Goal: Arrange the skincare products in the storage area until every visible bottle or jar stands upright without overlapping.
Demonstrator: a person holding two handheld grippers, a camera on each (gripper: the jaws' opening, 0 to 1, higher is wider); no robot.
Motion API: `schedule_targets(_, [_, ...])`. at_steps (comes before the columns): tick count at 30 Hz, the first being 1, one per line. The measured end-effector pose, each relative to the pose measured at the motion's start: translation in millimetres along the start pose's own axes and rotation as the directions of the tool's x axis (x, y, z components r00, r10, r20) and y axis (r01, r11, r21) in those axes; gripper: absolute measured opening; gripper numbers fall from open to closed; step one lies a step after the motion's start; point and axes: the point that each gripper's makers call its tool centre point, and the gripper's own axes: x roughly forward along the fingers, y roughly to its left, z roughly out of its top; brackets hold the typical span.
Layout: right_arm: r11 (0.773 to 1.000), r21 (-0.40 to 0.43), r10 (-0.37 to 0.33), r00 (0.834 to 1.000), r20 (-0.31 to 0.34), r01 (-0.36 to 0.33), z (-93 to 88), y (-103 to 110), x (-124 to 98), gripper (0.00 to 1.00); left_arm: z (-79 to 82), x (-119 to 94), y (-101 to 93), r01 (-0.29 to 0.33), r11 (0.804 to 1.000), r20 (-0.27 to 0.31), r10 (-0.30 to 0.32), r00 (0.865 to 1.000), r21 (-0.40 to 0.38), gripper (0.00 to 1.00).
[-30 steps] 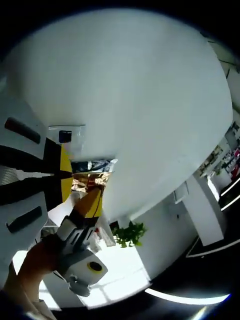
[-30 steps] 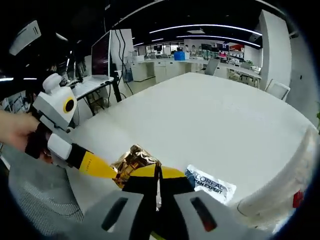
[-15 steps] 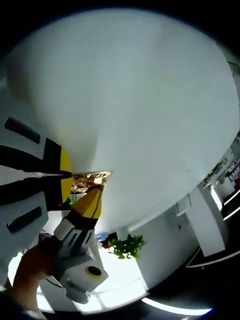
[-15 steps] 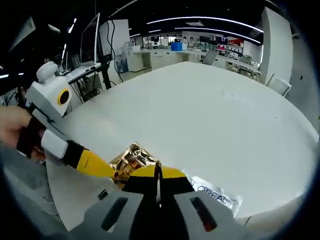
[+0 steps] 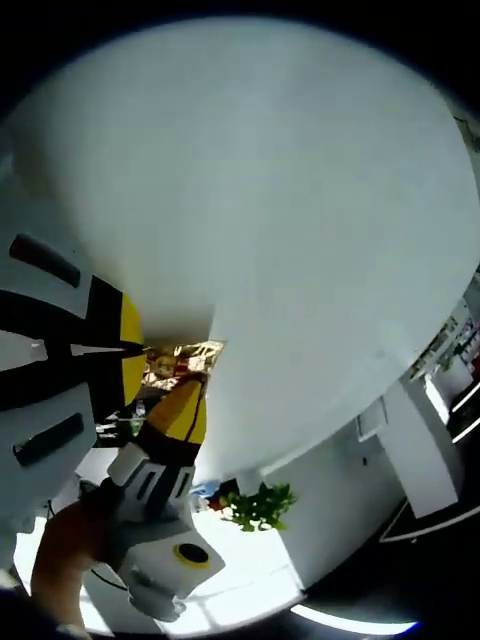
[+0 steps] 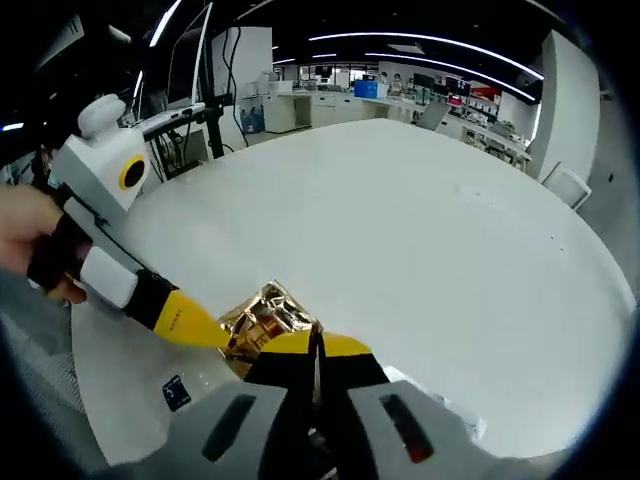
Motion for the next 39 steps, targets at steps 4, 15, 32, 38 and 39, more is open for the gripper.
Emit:
schedule_targets(4, [1.0,-0.015,0.002,1.0,-0.006,-0.002,-1.9,0.1,2.0,0.01,-0.6,1.2,2.8,-0.008,1.0,-0.005,0.009,1.0,0.014,0.0])
schedule_targets(15, [0.998,-0.056,0.0,1.0,-0.003,0.0,-4.5,0.5,8.7,0.01,3.7,-2.0,3.9,-0.038,0.978,-0.009,0.041,0.999,0.206,0.0])
schedule_targets(32, [0.995,-0.097,0.008,1.0,0.004,-0.008,-2.3,-0.7,9.6,0.01,24.9,19.9,-25.8,-0.05,0.497,-0.013,0.123,0.992,0.866,0.19])
schedule_targets(38, [0.994,-0.111,0.017,1.0,-0.001,-0.017,-2.6,3.5,8.6,0.01,19.3,27.0,-16.1,-0.043,0.461,-0.037,0.161,0.986,0.886,0.16])
schedule_targets(39, [0.993,-0.116,0.016,1.0,0.0,-0.016,-2.7,3.8,8.4,0.01,19.4,26.6,-16.1,-0.042,0.457,-0.036,0.162,0.986,0.888,0.16])
